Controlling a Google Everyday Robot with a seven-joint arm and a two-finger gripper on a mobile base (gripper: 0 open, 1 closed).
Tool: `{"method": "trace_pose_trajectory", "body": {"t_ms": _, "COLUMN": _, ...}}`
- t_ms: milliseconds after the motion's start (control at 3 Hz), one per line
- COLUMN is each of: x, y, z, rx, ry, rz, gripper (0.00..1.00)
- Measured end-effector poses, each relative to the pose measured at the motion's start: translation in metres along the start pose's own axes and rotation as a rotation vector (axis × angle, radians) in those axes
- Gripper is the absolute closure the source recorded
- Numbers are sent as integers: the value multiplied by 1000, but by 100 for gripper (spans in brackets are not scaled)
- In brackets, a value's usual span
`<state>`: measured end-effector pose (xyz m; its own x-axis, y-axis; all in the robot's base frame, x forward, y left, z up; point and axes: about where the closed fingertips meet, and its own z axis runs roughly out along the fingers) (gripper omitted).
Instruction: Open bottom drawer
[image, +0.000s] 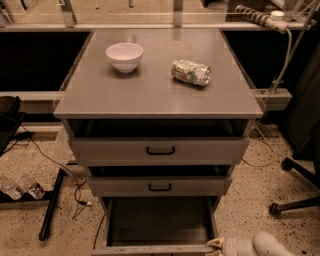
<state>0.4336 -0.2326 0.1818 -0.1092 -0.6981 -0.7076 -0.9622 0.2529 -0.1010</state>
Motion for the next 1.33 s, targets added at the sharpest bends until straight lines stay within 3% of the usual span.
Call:
{"method": "trace_pose_trajectory", "body": {"t_ms": 333, "x": -1, "y": -1, "z": -3, "rx": 5, "ry": 2, "rz": -7, "gripper": 100}}
{"method": "trace_pose_trajectory", "body": {"t_ms": 1333, "x": -1, "y": -1, "z": -3, "rx": 5, "ry": 2, "rz": -7, "gripper": 34}}
